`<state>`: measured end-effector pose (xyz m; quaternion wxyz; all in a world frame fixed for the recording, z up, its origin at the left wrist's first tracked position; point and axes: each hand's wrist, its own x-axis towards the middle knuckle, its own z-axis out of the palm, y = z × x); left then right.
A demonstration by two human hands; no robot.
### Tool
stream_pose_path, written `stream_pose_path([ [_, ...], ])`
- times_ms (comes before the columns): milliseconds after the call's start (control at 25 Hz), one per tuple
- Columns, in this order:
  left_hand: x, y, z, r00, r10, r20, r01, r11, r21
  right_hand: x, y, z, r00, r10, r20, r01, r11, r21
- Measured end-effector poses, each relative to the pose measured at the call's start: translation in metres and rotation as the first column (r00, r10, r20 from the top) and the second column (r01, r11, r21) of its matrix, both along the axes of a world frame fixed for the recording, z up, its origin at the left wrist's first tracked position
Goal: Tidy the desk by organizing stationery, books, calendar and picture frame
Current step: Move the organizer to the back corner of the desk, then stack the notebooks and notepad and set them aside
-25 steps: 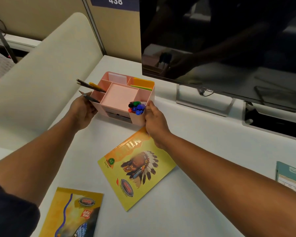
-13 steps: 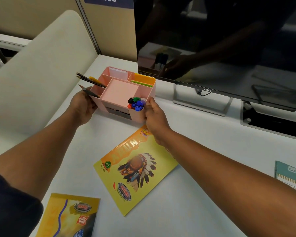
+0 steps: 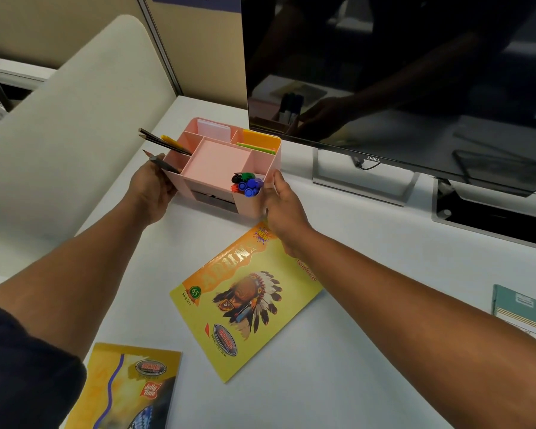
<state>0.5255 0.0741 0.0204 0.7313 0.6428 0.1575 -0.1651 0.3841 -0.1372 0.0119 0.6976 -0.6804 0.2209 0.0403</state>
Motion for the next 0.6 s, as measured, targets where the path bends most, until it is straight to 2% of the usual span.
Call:
stream_pose_path([
  [120, -0.012, 0.000, -0.005, 0.971, 0.223, -0.089, -0.226, 0.974, -0.026, -0.016, -0.001, 0.007, 0.998, -0.066, -0.009, 0.065, 0.996, -0.057],
  [200, -0.032, -0.002, -0.011, 0.940, 0.329, -0.093, -0.329, 0.944, 0.020, -0.035, -0.006, -0.001, 0.995, -0.098, -0.035, 0.087, 0.968, -0.237],
  [280, -0.064, -0.006, -0.016, 0.927, 0.375, 0.006, -0.370, 0.914, 0.168, -0.061, -0.013, -0.011, 0.999, -0.034, -0.014, 0.024, 0.893, -0.449],
  [360, -0.102, -0.012, -0.020, 0.955, 0.255, 0.150, -0.295, 0.862, 0.411, -0.088, -0.017, -0.017, 0.991, 0.122, -0.049, -0.124, 0.748, -0.652],
  [440, -0.145, -0.018, -0.025, 0.982, -0.028, 0.189, -0.099, 0.773, 0.627, -0.117, -0.018, -0.016, 0.939, 0.279, -0.200, -0.325, 0.535, -0.780],
  [520, -0.184, -0.024, -0.026, 0.933, -0.342, 0.112, 0.119, 0.587, 0.801, -0.145, -0.020, -0.016, 0.883, 0.350, -0.313, -0.437, 0.372, -0.819],
  [600, -0.214, -0.031, -0.024, 0.850, -0.527, -0.023, 0.244, 0.354, 0.903, -0.173, -0.026, -0.017, 0.868, 0.357, -0.345, -0.464, 0.338, -0.819],
])
